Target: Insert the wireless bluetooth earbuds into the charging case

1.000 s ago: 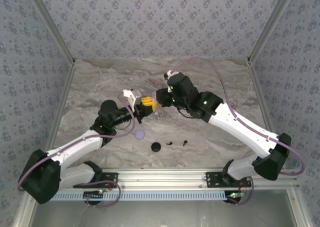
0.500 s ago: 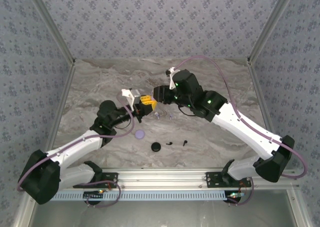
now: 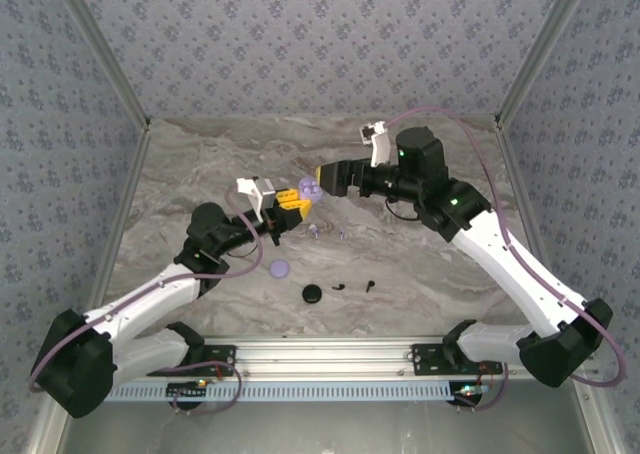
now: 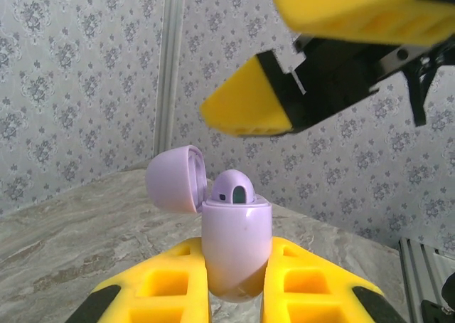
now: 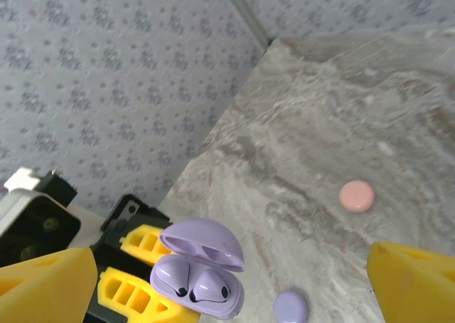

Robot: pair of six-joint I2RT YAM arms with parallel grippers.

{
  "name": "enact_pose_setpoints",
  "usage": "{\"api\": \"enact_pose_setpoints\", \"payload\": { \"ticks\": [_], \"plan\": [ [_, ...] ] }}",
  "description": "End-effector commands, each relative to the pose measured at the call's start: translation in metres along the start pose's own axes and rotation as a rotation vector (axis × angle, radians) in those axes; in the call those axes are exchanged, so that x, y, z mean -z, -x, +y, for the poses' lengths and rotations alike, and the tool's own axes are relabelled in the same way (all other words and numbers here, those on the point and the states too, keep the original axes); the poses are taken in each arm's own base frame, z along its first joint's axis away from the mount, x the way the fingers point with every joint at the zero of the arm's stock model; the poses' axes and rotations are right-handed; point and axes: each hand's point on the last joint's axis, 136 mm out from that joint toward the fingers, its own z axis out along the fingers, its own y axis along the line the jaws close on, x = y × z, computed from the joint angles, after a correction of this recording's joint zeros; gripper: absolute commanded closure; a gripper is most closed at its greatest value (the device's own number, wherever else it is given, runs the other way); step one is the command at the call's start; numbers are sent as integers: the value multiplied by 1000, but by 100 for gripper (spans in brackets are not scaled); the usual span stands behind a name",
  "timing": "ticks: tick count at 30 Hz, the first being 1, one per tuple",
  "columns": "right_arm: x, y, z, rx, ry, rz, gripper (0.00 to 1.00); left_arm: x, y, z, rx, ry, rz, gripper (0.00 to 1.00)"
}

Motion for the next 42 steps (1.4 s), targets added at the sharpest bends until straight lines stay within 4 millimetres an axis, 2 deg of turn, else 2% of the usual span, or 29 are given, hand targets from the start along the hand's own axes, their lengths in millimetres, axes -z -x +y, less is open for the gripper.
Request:
{"api": "enact_pose_setpoints", "payload": {
  "ticks": [1,5,11,16,23,34,39,42],
  "plan": [
    [-12,-12,19,1,150,66,0,0,23,-11,-32,-35,-48,100],
    [-24,-15,27,-5,202,86,0,-1,23,-11,-28,-38,-47,100],
    [-29,-12,42,-9,283,93,0,-1,22,-12,-29,-43,-43,100],
    [-23,-8,55,-2,342,88,0,-2,19,-10,-22,-36,-34,100],
    [-7,-2,69,6,411,72,7,-2,11,-1,-9,5,-28,100],
    [0,-15,58,16,341,99,9,-5,9,2,-1,12,-19,100],
    [5,-7,35,61,164,50,12,-3,4,7,13,44,5,100],
    [16,2,19,105,33,-2,11,3,-14,18,36,114,73,100]
  ]
}}
